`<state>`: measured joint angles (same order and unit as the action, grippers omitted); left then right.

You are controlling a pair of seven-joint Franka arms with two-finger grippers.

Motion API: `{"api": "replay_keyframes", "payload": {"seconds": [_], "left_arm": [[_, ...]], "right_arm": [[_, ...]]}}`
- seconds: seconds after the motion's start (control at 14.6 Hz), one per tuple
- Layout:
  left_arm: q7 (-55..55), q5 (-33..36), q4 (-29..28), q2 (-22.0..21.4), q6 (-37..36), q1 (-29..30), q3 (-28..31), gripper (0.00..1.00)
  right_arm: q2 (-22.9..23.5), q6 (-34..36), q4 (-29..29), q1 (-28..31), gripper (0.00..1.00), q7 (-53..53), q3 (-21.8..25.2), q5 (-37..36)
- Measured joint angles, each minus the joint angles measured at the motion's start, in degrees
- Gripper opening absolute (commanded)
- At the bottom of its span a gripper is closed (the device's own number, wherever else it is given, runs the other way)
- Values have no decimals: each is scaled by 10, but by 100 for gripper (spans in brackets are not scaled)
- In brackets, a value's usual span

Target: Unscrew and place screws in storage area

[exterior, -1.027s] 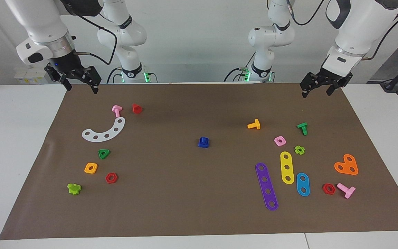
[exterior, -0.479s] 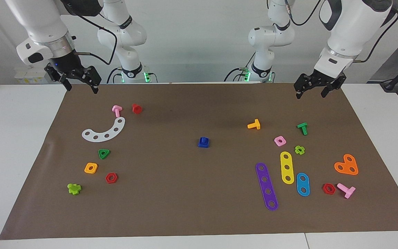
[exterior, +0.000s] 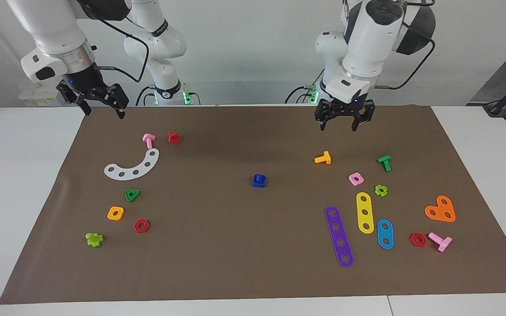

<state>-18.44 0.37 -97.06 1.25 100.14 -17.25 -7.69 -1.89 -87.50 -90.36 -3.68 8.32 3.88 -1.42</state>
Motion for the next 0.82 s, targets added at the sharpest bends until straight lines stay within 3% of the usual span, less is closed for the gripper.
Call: {"api": "replay_keyframes", "payload": {"seconds": [0.41,0.82], "left_arm": [[-47,0,-3,90,138,-75,0,100],[-47,1,9,176,188,-127,2,100]], "right_arm": [[0,0,0,0,100,0,0,0],[0,0,0,0,100,0,0,0]]}}
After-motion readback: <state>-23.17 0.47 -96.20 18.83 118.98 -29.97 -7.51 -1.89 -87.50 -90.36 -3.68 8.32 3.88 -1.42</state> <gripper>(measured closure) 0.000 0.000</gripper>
